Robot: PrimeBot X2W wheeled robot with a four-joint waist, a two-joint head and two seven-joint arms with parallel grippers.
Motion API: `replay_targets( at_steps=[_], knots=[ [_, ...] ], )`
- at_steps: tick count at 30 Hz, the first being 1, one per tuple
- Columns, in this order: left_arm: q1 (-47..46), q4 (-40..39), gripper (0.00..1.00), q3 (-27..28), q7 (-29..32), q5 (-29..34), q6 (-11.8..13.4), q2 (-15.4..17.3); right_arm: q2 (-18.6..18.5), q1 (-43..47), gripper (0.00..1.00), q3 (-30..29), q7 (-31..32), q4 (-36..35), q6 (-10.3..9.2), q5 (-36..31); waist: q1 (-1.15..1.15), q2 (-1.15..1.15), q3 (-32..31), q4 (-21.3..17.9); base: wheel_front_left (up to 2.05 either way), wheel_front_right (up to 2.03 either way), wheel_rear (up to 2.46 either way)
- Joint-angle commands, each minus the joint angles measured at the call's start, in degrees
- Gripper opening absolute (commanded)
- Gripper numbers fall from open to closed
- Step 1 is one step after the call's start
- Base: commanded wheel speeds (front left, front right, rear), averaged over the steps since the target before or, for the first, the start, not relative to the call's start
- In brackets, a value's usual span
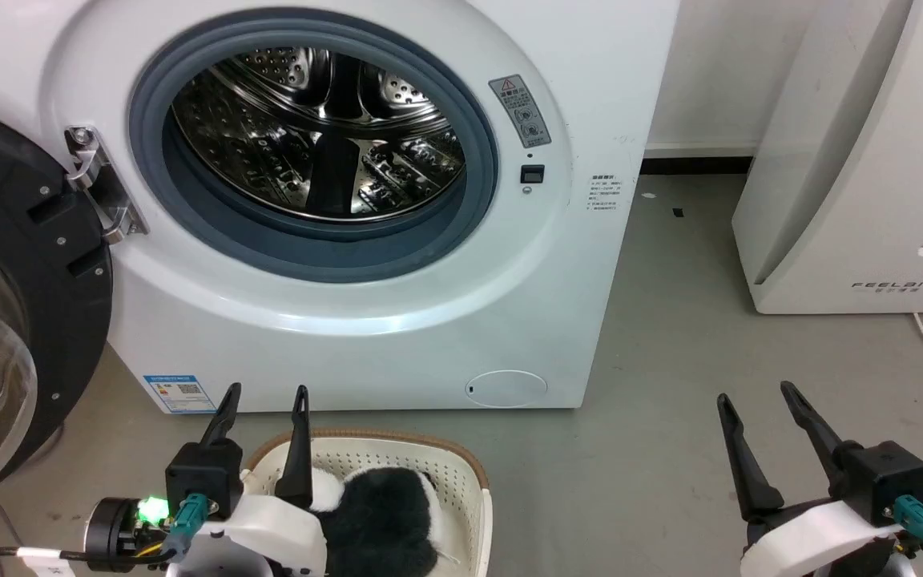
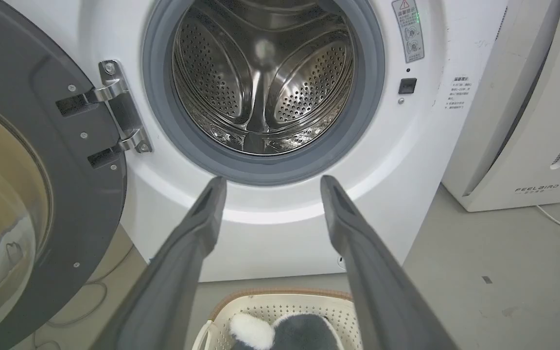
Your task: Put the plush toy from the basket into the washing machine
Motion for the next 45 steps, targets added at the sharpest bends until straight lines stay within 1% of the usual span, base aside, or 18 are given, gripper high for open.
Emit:
replay_targets(
  at_steps=[1,18,30,34,39,40,44,45],
  knots=[
    [0.19,0.26,1.0,-0.27,-0.5,-0.54,0.29,0.0,-0.01,0.44,1.0,-0.16,-0.5,-0.44,-0.01,0.78,0.0,0.0,0.18,-0.03,0.0,0.0,0.0],
    [-2.79,7.91,1.0,-0.61,-2.66,-1.39,-0.15,0.16,-0.01,-0.88,1.0,-0.27,-2.64,-1.49,-0.02,2.2,0.0,0.0,5.49,-1.38,0.0,0.0,0.0],
    [-7.43,15.95,1.0,-0.94,-4.09,-1.25,-0.86,2.21,-0.01,-2.82,1.0,0.12,-4.07,-2.07,-0.02,3.66,0.0,0.0,11.16,-3.71,0.0,0.0,0.0],
    [-9.42,19.88,1.0,-1.05,-4.57,-1.42,-1.21,3.04,-0.01,-3.41,1.0,0.36,-4.55,-2.52,-0.03,4.21,0.0,0.0,13.18,-4.56,0.0,0.0,0.0],
    [-13.21,26.83,1.0,-1.15,-4.5,-1.91,-1.86,4.54,-0.01,-4.18,1.0,0.5,-5.26,-3.12,-0.03,5.1,0.0,0.0,16.18,-5.76,0.0,0.0,0.0],
    [-14.57,29.07,1.0,-1.05,-4.28,-2.19,-1.95,5.11,-0.01,-4.43,1.0,0.57,-5.5,-3.33,-0.03,5.4,0.0,0.0,17.15,-6.16,0.0,0.0,0.0],
    [-17.32,33.48,1.0,-1.16,-3.41,-2.48,-2.2,6.42,-0.01,-5.02,1.0,0.72,-5.98,-3.76,-0.03,6.13,0.0,0.0,19.18,-6.98,0.0,0.0,0.0],
    [-19.38,36.35,1.0,-1.18,-2.97,-2.87,-2.52,7.26,-0.02,-5.42,1.0,0.92,-6.33,-3.99,-0.03,6.63,0.0,0.0,20.72,-7.56,0.0,0.0,0.0]
  ],
)
